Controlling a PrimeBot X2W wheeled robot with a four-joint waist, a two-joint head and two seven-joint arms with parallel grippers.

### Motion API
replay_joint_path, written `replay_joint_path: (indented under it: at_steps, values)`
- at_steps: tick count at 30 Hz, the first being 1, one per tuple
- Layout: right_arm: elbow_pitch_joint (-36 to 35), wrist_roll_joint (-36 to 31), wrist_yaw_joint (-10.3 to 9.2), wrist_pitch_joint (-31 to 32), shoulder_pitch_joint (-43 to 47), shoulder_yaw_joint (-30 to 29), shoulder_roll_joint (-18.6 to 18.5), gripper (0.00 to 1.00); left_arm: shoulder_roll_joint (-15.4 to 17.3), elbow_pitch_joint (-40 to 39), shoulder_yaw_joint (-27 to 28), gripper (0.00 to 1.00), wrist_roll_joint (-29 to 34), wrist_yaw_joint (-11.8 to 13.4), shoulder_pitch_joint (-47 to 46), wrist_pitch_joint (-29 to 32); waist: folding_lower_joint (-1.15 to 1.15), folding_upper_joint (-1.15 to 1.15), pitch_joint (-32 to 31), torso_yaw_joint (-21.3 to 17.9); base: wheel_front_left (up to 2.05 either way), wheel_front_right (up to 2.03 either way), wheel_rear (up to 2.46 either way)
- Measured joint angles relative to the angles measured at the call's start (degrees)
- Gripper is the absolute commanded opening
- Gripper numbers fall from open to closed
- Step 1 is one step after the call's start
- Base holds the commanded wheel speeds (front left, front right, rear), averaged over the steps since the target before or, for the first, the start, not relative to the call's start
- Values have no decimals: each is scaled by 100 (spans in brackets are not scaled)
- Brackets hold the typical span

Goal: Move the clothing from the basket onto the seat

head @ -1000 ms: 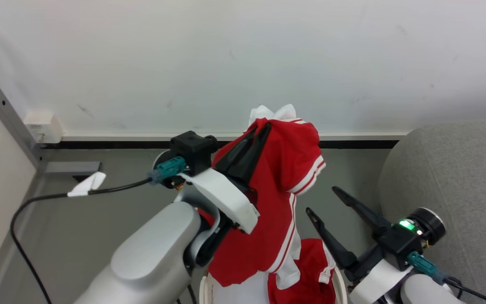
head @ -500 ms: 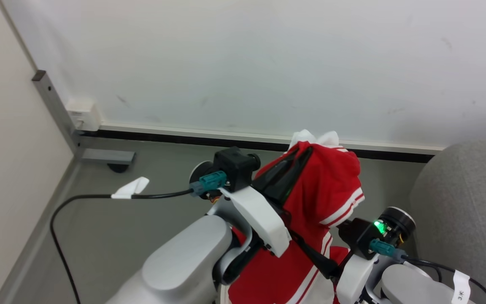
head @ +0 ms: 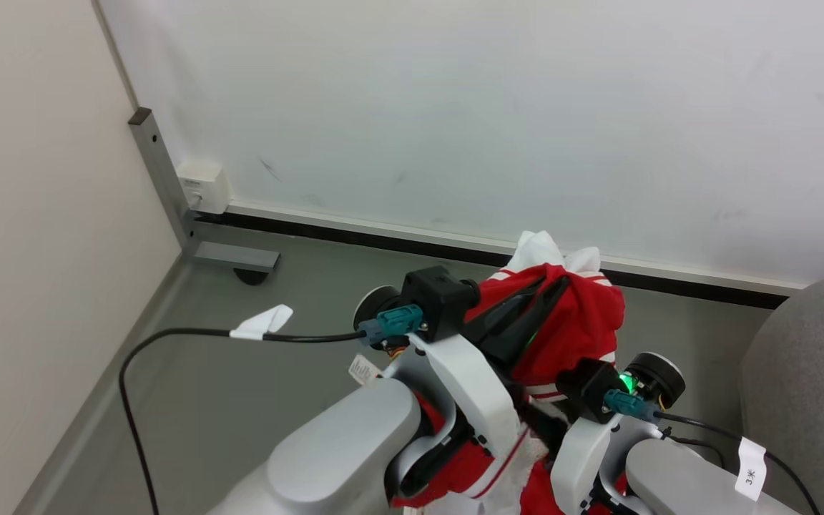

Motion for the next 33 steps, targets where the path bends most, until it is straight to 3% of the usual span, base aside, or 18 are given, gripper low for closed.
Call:
replay_joint_path:
  at_steps: [9, 17, 18, 19, 20, 21, 33]
  values:
    - [-131, 105, 0, 1, 162, -366, -123, 0, 109, 165, 125, 0, -71, 94, 25, -59, 0, 0, 15, -116, 0, 0, 0]
    - [-1079, -245, 0, 2, 766, -1438, -363, 0, 290, 245, 221, 0, -120, 200, 169, -135, 0, 0, 86, -410, 0, 0, 0]
    - [-1188, -299, 1, 2, 861, -1615, -385, 0, 291, 233, 209, 13, -121, 199, 192, -135, 0, 0, 99, -460, 0, 0, 0]
    - [-1269, -376, 0, 3, 942, -1780, -402, 0, 291, 213, 190, 44, -123, 198, 205, -135, 0, 0, 112, -511, 0, 0, 0]
    - [-1352, -458, 0, 2, 1022, -1919, -413, 0, 289, 191, 166, 95, -123, 197, 210, -135, 0, 0, 124, -565, 0, 0, 0]
    - [-1427, -511, 0, 2, 1110, -2091, -412, 0, 288, 168, 142, 100, -123, 197, 216, -129, 0, 0, 135, -624, 0, 0, 0]
    - [-2076, -1055, 0, 2, 1624, -3511, -575, 0, 423, -387, 57, 100, -20, 256, 376, -264, -1, 0, 307, -1554, 0, 0, 0]
